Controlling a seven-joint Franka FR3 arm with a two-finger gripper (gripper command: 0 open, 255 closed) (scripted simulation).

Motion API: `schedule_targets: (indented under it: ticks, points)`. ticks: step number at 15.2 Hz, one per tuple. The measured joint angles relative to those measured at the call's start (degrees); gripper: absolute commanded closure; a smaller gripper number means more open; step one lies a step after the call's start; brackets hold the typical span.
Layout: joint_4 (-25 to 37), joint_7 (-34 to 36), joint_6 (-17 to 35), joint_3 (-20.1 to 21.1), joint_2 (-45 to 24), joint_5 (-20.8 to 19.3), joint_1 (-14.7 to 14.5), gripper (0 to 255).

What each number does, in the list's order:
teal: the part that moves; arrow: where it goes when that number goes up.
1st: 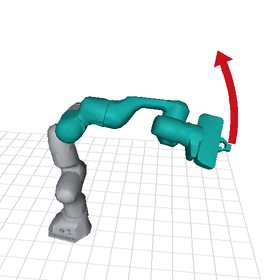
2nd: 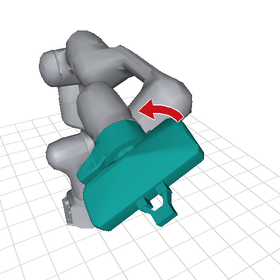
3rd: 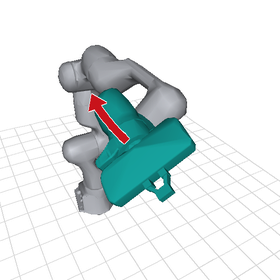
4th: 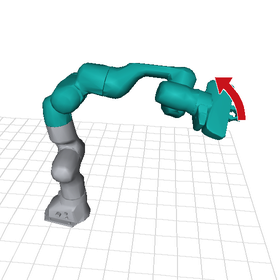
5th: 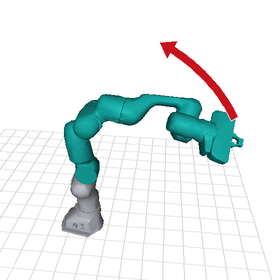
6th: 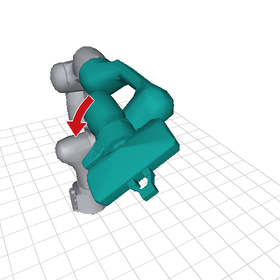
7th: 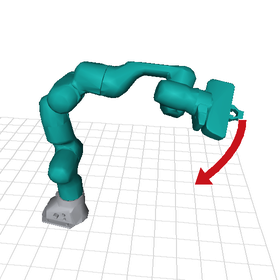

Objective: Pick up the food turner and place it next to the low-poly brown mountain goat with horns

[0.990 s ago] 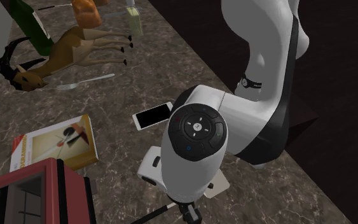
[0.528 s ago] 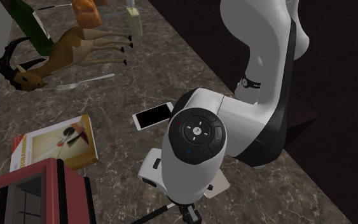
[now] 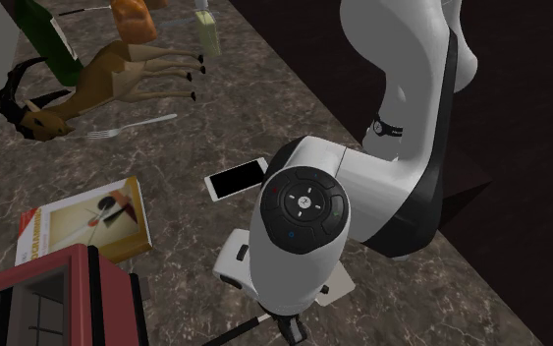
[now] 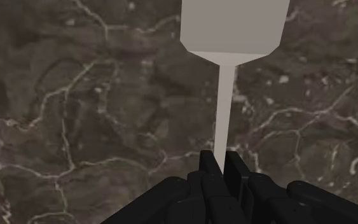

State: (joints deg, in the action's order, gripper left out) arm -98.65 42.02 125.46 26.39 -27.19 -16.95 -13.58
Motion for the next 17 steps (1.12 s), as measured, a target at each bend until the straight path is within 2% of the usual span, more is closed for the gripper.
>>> schedule_targets:
  ticks: [6,17]
  points:
    - [0.47,-0.35,-1.2,0.28,0.82,0.5,0.19,255]
    - [4.41,-1.89,-8.03,1.39,4.1,2.69,0.67,255]
